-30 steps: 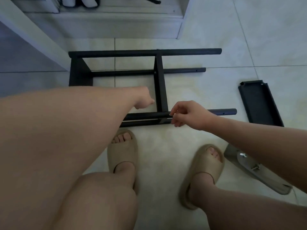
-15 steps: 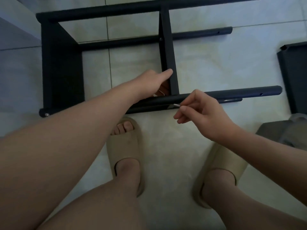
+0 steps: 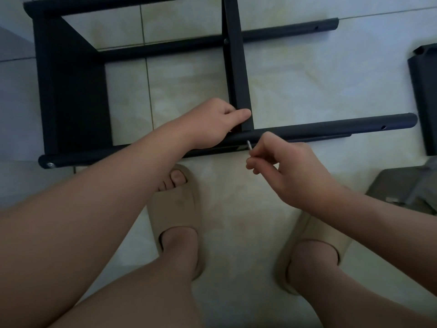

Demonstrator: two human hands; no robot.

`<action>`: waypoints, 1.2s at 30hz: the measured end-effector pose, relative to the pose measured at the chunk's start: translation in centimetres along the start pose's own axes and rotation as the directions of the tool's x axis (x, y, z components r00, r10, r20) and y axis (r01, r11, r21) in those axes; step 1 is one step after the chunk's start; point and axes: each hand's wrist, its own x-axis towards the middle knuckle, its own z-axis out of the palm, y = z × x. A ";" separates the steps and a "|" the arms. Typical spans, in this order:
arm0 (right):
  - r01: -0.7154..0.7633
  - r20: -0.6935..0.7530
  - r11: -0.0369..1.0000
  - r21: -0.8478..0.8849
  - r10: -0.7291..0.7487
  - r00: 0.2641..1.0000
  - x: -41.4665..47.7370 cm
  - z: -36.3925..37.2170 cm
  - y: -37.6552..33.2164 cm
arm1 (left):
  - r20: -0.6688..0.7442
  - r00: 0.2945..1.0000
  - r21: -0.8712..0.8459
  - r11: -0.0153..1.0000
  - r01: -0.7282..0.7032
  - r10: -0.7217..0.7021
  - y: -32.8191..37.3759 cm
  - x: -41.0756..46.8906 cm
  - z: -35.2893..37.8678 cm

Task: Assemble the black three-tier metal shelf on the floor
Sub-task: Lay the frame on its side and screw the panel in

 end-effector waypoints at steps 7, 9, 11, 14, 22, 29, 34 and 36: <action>-0.095 -0.011 0.994 0.049 0.095 0.995 1.2 -0.1 -0.2 | 0.003 1.000 -0.030 0.999 -0.015 0.015 -0.3 0.2 0.0; -0.147 -0.031 0.984 0.101 0.151 0.988 1.2 0.3 -0.4 | 0.002 1.000 -0.032 0.999 -0.017 0.017 -0.4 0.3 0.0; -0.195 -0.053 0.971 0.142 0.204 0.978 1.2 0.6 -0.5 | 0.001 1.000 -0.034 0.999 -0.017 0.017 -0.5 0.3 0.0; -0.247 -0.079 0.949 0.198 0.267 0.961 1.1 0.9 -0.6 | -0.002 1.000 -0.035 0.999 -0.019 0.019 -0.4 0.3 0.1; -0.311 -0.069 0.858 0.408 0.369 0.927 1.3 1.8 -0.9 | -0.015 1.000 -0.030 0.999 -0.022 0.022 -0.4 0.3 0.0; -0.288 -0.009 0.827 0.483 0.334 0.943 1.4 1.1 -0.1 | -0.016 1.000 -0.020 1.000 -0.017 0.017 -0.6 0.4 0.0; -0.302 0.005 0.807 0.508 0.348 0.938 1.6 0.9 -0.1 | -0.030 0.999 -0.021 0.999 -0.027 0.027 -0.4 0.2 0.1; -0.324 0.003 0.828 0.458 0.363 0.932 1.7 1.0 -0.4 | -0.031 0.999 -0.028 0.999 -0.034 0.033 -0.4 0.1 0.1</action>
